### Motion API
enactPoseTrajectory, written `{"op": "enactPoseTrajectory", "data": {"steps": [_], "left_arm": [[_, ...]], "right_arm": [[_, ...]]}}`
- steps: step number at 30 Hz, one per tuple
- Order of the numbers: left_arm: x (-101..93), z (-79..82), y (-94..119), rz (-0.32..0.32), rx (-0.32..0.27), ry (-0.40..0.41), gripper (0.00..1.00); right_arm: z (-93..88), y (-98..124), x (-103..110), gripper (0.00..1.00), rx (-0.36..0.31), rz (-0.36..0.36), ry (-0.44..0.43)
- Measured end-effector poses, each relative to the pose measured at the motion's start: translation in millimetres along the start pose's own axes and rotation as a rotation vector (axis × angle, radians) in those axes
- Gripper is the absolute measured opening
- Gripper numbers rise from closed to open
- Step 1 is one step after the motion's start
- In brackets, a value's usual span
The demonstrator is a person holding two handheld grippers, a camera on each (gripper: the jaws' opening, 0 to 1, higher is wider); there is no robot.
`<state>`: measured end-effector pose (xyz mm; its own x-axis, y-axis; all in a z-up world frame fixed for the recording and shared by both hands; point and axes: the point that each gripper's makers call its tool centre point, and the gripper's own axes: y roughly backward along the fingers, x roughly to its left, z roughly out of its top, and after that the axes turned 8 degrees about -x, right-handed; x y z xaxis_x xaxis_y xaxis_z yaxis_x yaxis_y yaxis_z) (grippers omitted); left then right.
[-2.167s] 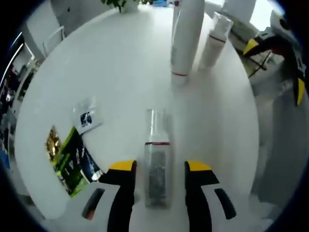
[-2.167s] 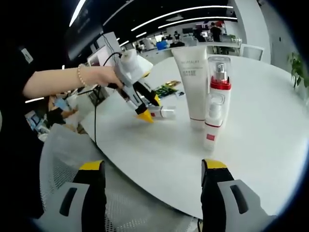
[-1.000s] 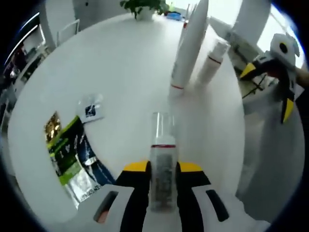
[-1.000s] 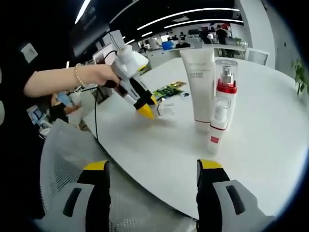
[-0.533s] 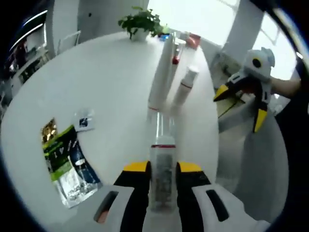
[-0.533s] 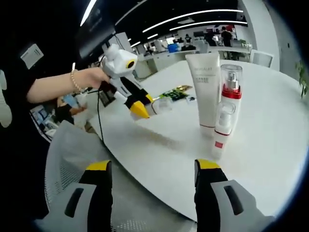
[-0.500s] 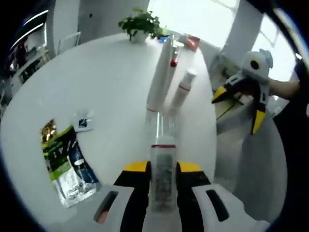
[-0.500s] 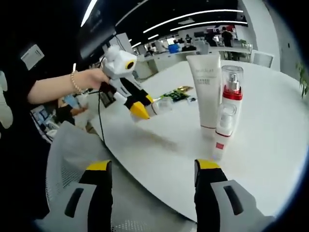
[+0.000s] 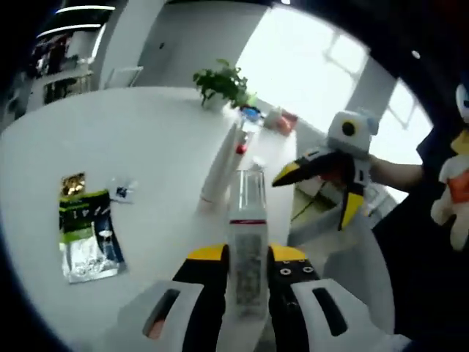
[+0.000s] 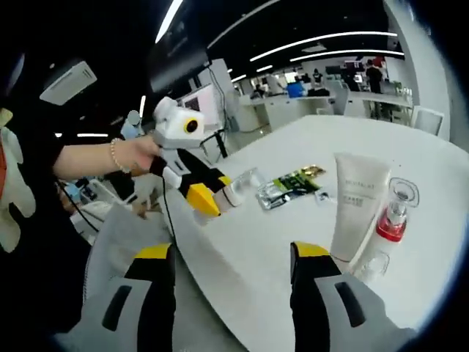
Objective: Arrange the skincare products in the storage area until every visible bottle or jar stands upright without overlapping.
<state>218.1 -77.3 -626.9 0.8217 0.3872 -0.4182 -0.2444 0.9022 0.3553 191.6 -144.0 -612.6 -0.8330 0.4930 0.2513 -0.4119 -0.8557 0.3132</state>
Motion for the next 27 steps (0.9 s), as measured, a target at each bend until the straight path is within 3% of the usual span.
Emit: {"op": "enactPoseTrajectory", "data": {"steps": [4,8,18,22,27], "left_arm": [[-20.0,12.8,9,-0.06,-0.089,0.014,0.25],[-43.1,19.9,12,-0.131,-0.125,-0.02,0.25],[-93.7,57.1,7,-0.27,-0.267,-0.041,0.25],[-105.2,64.1,5,-0.304,-0.293,-0.042,0.25],[-117.4,65.8,1,-0.337,-0.299,-0.05,0.25]], "right_arm": [[22.6,-5,13,0.57,-0.049,0.08,-0.009],[48.3,-2,22,0.52,-0.108,0.142,-0.013],[104.3,22,51,0.4,-0.197,0.309,0.037],[113.3,26,56,0.32,-0.181,0.326,0.095],[115.8,30,60,0.28,-0.152,0.341,0.129]]}}
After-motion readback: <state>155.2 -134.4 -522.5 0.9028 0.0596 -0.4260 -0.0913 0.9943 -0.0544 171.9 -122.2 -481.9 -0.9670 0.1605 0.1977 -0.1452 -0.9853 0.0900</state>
